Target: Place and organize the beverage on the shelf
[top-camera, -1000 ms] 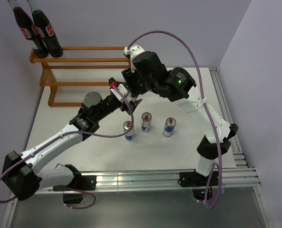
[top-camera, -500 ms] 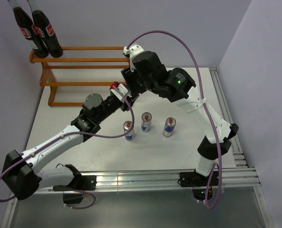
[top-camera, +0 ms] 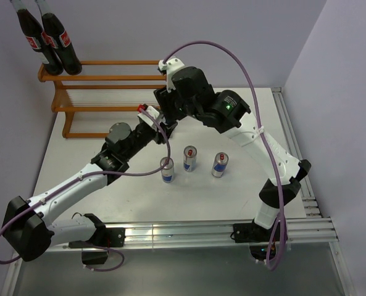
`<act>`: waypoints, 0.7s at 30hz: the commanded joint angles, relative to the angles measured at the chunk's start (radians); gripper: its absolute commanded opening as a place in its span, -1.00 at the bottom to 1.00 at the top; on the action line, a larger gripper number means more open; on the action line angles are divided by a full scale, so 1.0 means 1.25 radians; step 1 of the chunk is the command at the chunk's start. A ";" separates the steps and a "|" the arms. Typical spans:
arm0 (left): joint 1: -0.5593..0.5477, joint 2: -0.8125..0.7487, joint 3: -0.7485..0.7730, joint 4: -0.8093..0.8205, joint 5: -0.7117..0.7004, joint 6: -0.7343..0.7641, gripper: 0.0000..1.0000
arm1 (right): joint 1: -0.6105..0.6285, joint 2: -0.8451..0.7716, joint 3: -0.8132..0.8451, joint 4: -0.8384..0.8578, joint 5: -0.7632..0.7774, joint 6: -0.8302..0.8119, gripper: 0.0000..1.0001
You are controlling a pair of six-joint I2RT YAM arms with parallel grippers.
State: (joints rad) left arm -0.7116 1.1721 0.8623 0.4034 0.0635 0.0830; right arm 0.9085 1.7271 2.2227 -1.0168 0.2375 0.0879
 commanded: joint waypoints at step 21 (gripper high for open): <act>0.202 0.024 0.224 -0.034 -0.260 -0.180 -0.99 | -0.196 -0.311 -0.341 0.277 -0.146 0.136 0.96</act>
State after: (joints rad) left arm -0.4938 1.1957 0.9836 0.3172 -0.1410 -0.1024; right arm 0.7086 1.3972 1.8374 -0.7624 0.0612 0.2428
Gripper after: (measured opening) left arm 0.571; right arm 0.982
